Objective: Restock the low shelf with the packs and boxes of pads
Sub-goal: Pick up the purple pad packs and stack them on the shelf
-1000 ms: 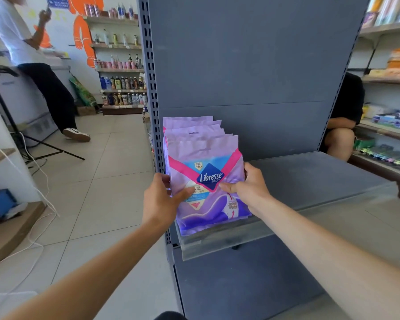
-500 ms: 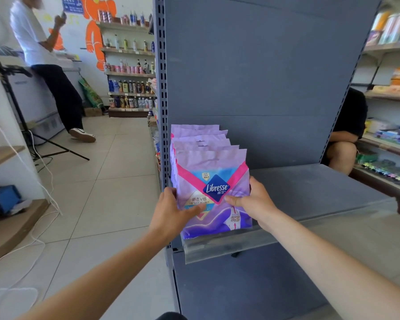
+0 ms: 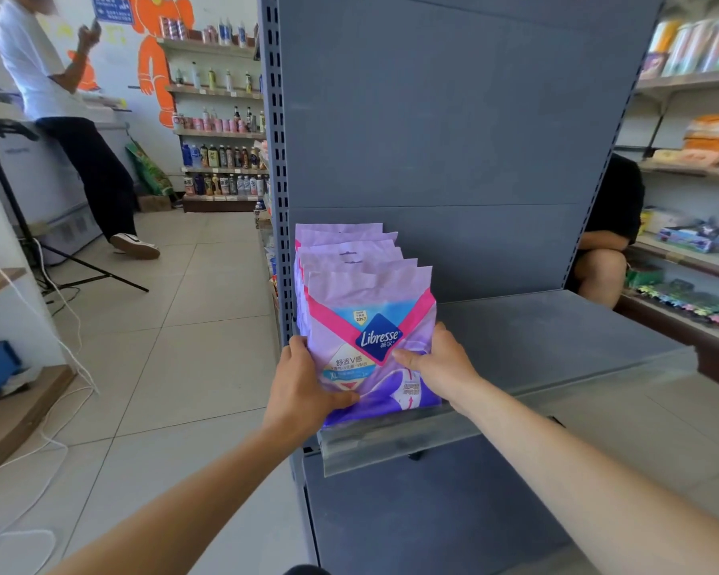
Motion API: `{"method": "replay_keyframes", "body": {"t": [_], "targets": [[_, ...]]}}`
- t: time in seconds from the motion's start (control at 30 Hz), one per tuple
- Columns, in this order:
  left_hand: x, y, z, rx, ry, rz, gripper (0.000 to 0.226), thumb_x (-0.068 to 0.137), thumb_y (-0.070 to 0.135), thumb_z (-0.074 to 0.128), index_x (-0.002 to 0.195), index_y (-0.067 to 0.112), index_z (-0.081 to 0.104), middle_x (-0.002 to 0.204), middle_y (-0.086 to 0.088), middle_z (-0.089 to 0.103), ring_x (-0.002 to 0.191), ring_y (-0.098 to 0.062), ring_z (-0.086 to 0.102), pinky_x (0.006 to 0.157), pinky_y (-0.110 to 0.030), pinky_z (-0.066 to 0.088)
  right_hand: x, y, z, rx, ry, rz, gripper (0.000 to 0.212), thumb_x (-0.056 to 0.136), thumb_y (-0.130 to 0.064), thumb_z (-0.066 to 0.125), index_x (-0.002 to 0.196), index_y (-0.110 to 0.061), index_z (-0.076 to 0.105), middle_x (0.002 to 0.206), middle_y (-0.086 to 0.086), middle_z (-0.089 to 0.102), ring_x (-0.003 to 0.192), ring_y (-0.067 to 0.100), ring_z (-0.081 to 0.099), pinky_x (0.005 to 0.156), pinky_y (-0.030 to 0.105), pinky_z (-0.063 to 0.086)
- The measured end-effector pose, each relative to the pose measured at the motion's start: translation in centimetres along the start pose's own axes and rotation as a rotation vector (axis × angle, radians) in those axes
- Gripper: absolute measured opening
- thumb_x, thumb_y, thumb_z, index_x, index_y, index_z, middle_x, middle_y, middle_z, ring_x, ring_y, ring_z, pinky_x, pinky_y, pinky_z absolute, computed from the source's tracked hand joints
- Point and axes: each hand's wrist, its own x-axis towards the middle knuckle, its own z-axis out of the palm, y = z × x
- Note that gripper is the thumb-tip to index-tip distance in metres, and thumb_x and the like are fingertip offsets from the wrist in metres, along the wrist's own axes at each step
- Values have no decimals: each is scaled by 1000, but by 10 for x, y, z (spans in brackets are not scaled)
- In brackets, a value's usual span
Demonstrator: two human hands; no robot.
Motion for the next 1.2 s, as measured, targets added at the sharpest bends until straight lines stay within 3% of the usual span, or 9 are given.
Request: {"method": "replay_keyframes", "body": {"t": [0.13,0.27,0.47,0.57,0.77,0.93,1.0,1.07,1.2], "targets": [[3,0,2,-2,-14,-21,77,51,24,93,106,20,38,115,-3,55,102,-18,60,73,-30,57,1,-1,2,-20,27,-11,47,85,-24,70,122,-13,44,124,3,60,112,21,61,77,28,52],[0,6,-3,-40,-39,-35,67,60,30,88,107,17,43,112,-3,57,96,-16,61,62,-21,50,5,1,0,-28,21,10,48,81,-27,74,120,-15,47,120,1,62,107,20,63,84,35,56],[0,24,-9,-106,30,-113,36,89,44,58,101,11,49,103,-5,62,79,-16,59,54,-22,42,-2,1,-7,69,10,-6,46,78,-38,76,112,-22,50,108,-7,65,96,11,65,80,33,58],[3,27,-7,-67,52,-120,35,91,43,56,100,10,49,103,-6,61,78,-17,57,52,-20,40,-5,1,-7,103,63,-33,50,78,-46,72,114,-20,49,110,-6,65,96,10,66,76,29,59],[13,28,-6,-107,42,-181,40,87,43,62,101,8,48,100,-7,64,74,-18,62,53,-25,47,-1,0,0,53,124,-60,44,83,-41,69,113,-18,47,113,-4,63,95,12,64,65,18,52],[11,33,-9,-113,63,-243,44,86,39,65,106,4,47,108,-12,63,83,-24,63,58,-31,51,1,-2,-6,35,76,-31,50,80,-43,71,116,-16,50,115,-2,65,97,14,66,74,27,56],[6,39,-10,-63,106,-202,46,84,35,68,106,4,43,116,-15,57,99,-30,61,77,-39,53,-3,-2,-10,18,57,1,52,80,-45,71,116,-16,50,115,0,65,99,16,66,77,30,57],[-3,48,-12,66,175,-94,52,81,28,72,113,3,40,123,-18,44,114,-34,47,92,-40,44,-11,-3,-16,-4,59,23,55,81,-50,68,117,-13,49,118,3,64,101,18,66,78,32,57],[-22,74,-16,400,352,329,65,73,18,78,124,1,40,125,-18,35,115,-35,32,96,-41,38,-36,-4,-49,-219,108,4,64,91,-54,52,134,-7,43,137,8,52,121,24,54,86,30,44]]}}
